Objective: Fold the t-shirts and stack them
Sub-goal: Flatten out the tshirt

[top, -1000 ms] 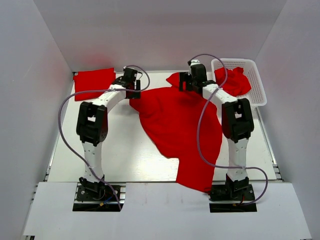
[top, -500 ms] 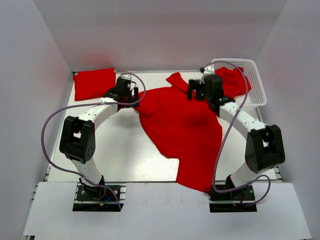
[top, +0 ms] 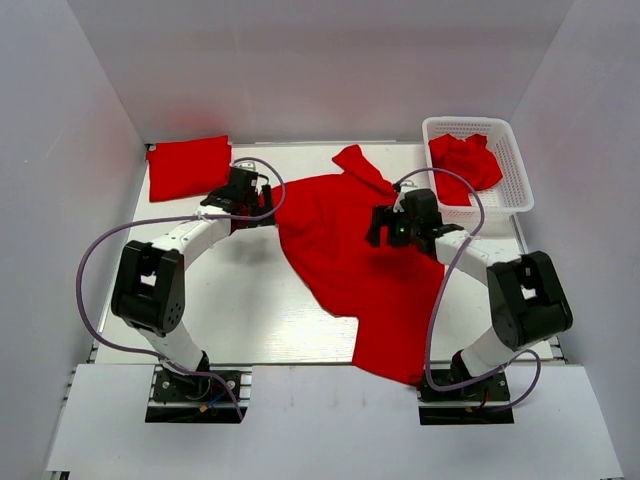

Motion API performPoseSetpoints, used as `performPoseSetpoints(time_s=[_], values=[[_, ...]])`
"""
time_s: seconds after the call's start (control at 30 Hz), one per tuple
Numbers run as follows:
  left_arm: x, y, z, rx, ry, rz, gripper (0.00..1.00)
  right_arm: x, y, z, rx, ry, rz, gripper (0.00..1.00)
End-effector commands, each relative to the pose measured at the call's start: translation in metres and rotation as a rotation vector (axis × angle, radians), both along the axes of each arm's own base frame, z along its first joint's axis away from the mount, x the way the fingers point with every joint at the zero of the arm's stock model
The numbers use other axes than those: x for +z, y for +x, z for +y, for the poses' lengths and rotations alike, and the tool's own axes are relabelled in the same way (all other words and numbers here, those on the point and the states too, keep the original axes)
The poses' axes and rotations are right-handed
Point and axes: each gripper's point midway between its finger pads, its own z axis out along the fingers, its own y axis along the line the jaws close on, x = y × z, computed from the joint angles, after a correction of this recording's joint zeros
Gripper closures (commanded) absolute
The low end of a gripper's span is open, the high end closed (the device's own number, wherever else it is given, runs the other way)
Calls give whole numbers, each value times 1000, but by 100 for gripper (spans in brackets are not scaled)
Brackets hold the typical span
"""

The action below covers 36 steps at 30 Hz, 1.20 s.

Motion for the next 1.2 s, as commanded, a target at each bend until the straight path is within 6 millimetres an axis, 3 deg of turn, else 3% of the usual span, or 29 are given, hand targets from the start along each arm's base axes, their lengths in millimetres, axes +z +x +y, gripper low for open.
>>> performPoseSetpoints(time_s=[0.0, 0.03, 0.23, 0.5, 0.77, 0.8, 0.97, 1.07, 1.17], values=[[15, 9, 15, 68, 8, -43, 0, 4, 10, 21, 56, 54, -8, 10], [10, 9, 15, 68, 12, -31, 0, 14, 17, 25, 60, 61, -34, 10], [-13, 8, 27, 92, -6, 30, 0, 7, 20, 39, 115, 61, -16, 10], [-26, 8, 24, 64, -44, 49, 0, -26, 22, 48, 100, 84, 72, 10], [-39, 23, 21, 18, -38, 48, 0, -49, 28, 1, -173, -7, 140, 10], [-41, 26, 21, 11, -31, 49, 0, -55, 29, -16, -255, -49, 147, 10], [-50, 41, 18, -5, -16, 54, 0, -59, 27, -53, -388, -102, 174, 10], [-51, 52, 10, -35, -40, 36, 0, -55, 29, -55, -383, -98, 166, 10], [-50, 61, -8, -111, -103, 10, 1, -50, 29, -42, -311, -58, 163, 10]])
